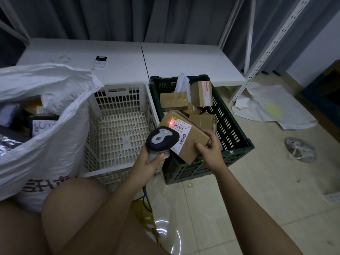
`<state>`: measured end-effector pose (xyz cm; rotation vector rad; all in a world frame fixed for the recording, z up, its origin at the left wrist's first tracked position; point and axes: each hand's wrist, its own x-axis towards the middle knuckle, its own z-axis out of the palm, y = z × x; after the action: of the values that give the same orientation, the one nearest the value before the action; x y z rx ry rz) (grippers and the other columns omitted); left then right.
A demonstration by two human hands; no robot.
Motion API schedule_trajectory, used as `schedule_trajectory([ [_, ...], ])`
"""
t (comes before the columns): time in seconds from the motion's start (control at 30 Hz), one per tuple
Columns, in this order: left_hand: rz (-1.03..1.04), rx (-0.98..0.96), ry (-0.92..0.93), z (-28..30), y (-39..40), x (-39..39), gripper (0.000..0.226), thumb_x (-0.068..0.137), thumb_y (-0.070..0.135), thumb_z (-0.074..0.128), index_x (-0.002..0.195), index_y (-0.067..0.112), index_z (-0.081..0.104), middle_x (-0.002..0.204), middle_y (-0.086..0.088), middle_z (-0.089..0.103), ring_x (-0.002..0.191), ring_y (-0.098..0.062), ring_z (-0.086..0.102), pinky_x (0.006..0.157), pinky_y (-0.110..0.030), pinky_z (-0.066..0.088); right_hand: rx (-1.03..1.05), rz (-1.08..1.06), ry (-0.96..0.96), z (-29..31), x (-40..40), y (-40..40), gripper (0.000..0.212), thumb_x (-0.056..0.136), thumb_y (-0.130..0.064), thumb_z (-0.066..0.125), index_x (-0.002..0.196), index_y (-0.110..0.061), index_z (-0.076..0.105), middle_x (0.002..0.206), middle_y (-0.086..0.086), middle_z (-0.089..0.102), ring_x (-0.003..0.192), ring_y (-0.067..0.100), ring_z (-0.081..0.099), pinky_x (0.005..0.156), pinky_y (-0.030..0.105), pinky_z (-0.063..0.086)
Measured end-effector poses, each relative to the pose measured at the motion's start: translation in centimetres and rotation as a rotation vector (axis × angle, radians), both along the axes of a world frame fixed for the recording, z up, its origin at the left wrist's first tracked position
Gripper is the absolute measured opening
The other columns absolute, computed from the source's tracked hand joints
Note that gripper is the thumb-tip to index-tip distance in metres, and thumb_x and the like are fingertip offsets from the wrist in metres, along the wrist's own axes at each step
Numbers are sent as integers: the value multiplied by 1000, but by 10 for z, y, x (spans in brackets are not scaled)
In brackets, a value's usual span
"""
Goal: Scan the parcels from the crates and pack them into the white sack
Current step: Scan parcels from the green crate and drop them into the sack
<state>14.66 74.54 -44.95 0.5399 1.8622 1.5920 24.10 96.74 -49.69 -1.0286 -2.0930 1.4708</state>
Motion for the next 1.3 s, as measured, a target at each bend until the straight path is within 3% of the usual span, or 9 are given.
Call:
schedule_trajectory([
  [0.13, -3, 10, -5, -4, -2, -3, 56, 93, 19, 57, 144, 22, 34, 136, 3, 52, 123, -17, 52, 108, -41, 40, -17, -13, 0, 2, -2, -1, 56, 65, -48, 65, 118, -46, 50, 134, 1, 33, 120, 35, 47, 86, 57, 55],
  [0.33, 134, 83, -43, 7, -6, -4, 53, 92, 12, 59, 141, 17, 39, 135, -1, 54, 123, -17, 52, 109, -45, 39, -5, -53, 14, 10, -3, -10, 48, 64, -49, 70, 108, -53, 52, 131, 5, 37, 118, 35, 49, 91, 55, 53],
  [0.47, 221, 196, 87, 45, -17, -20, 54, 91, 12, 61, 140, 19, 39, 136, 3, 52, 123, -10, 51, 107, -33, 40, 23, -106, 170, 52, -15, -21, 49, 69, -46, 73, 115, -45, 54, 133, 5, 42, 116, 26, 54, 95, 50, 52],
  [0.63, 293, 273, 347, 120, -43, -43, 47, 89, 8, 63, 127, 28, 42, 118, 22, 52, 106, 15, 48, 86, -2, 39, 34, 30, 388, 140, -53, -54, 44, 84, -25, 72, 117, -46, 52, 139, 5, 37, 118, 26, 53, 85, 40, 59],
  [0.77, 391, 259, 523, 171, -85, -51, 45, 89, 8, 63, 122, 29, 41, 115, 18, 52, 113, -5, 49, 91, -15, 39, 174, 141, 479, 199, -82, -100, 45, 85, -22, 70, 123, -37, 51, 133, 0, 33, 119, 21, 49, 95, 44, 53],
  [0.9, 496, 234, 603, 201, -151, -42, 46, 91, 11, 61, 132, 19, 42, 122, 9, 52, 115, -4, 48, 92, -16, 39, 202, 259, 527, 243, -106, -154, 48, 85, -21, 71, 126, -35, 50, 135, 2, 34, 120, 21, 50, 98, 41, 51],
  [1.0, 610, 233, 615, 207, -201, -35, 46, 90, 11, 61, 133, 17, 42, 121, 8, 53, 115, -7, 49, 86, -9, 40, 261, 356, 534, 266, -123, -198, 51, 83, -20, 73, 127, -31, 49, 137, 2, 34, 118, 19, 50, 100, 37, 49],
  [1.2, 754, 225, 580, 206, -282, -27, 44, 91, 11, 61, 126, 29, 40, 117, 19, 52, 115, -6, 49, 96, -21, 39, 468, 641, 335, 285, -156, -281, 55, 82, -21, 76, 130, -22, 49, 137, 1, 31, 107, 15, 45, 90, 29, 42],
  [1.3, 800, 218, 570, 204, -312, -30, 49, 91, 12, 61, 135, 18, 41, 131, 6, 53, 121, -9, 49, 99, -22, 40, 553, 749, 258, 278, -179, -319, 54, 81, -28, 75, 128, -26, 49, 134, -2, 33, 102, 16, 47, 84, 32, 43],
])
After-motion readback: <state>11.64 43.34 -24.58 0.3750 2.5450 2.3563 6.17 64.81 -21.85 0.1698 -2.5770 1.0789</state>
